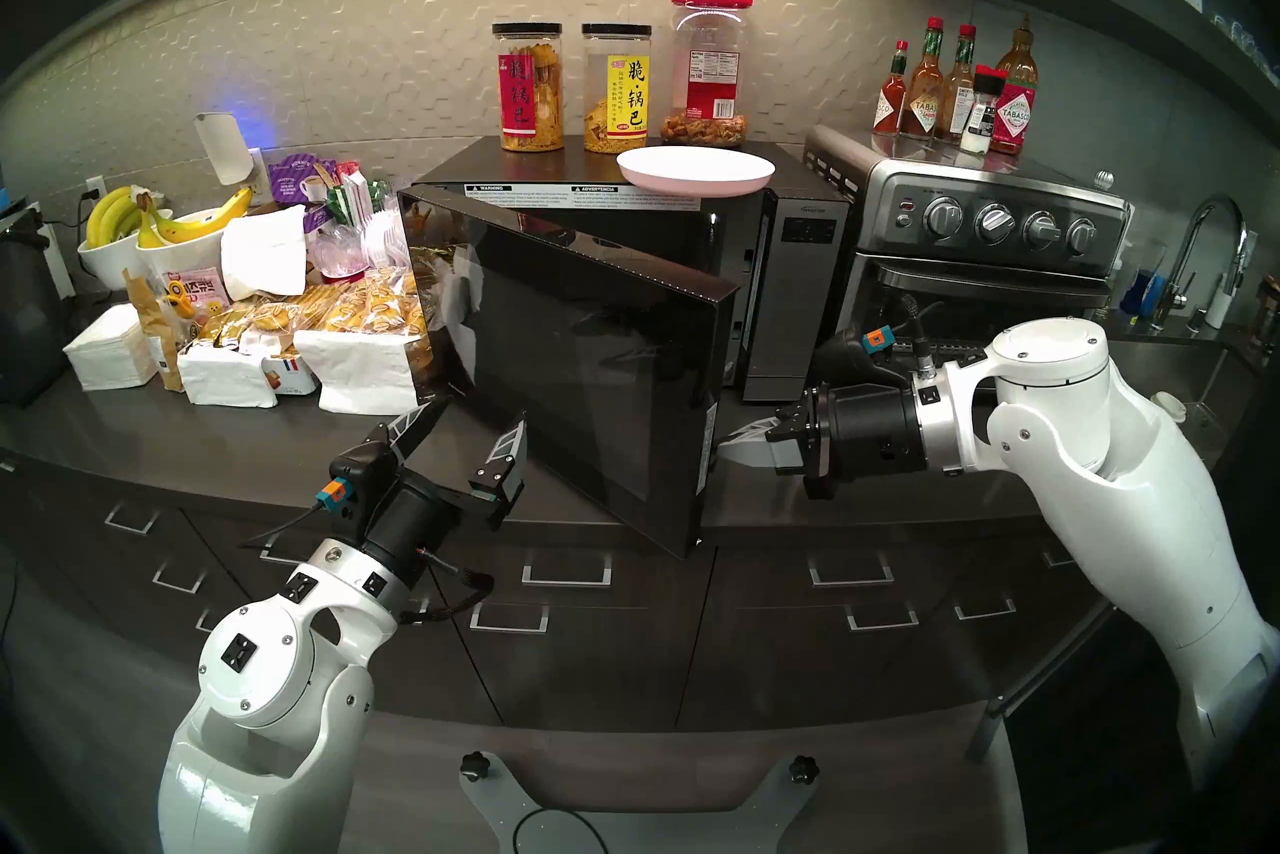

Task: Open the microwave, put the plate inside, and close the door

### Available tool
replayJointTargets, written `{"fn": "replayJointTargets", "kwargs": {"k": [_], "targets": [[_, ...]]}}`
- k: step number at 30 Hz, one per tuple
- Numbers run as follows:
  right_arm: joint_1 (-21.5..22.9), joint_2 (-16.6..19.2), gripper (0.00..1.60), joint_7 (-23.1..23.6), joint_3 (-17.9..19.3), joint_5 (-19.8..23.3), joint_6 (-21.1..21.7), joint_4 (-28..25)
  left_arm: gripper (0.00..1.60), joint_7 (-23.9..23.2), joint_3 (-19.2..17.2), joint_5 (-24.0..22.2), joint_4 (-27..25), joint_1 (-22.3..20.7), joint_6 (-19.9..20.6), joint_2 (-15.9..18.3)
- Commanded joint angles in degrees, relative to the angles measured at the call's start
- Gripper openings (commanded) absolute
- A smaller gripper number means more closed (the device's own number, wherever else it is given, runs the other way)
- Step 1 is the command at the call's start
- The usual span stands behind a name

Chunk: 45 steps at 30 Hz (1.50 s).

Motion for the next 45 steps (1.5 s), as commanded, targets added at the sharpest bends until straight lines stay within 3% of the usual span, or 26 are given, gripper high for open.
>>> {"fn": "replayJointTargets", "kwargs": {"k": [1, 30, 45], "targets": [[-1.1, 0.0, 0.0, -0.5, 1.4, 1.0, 0.7, -3.1, 1.6, -0.1, 0.1, 0.1, -1.2, 0.0, -0.1, 0.1], [-1.7, -0.5, 0.0, 0.0, 0.3, 0.7, 1.1, -5.1, 1.6, -0.1, 0.1, 0.1, -1.2, 0.0, -0.1, 0.1], [-1.7, -0.6, 0.0, 0.9, -2.3, -1.1, 0.8, -6.9, 1.6, -0.1, 0.1, 0.1, -1.2, 0.0, -0.1, 0.1]]}}
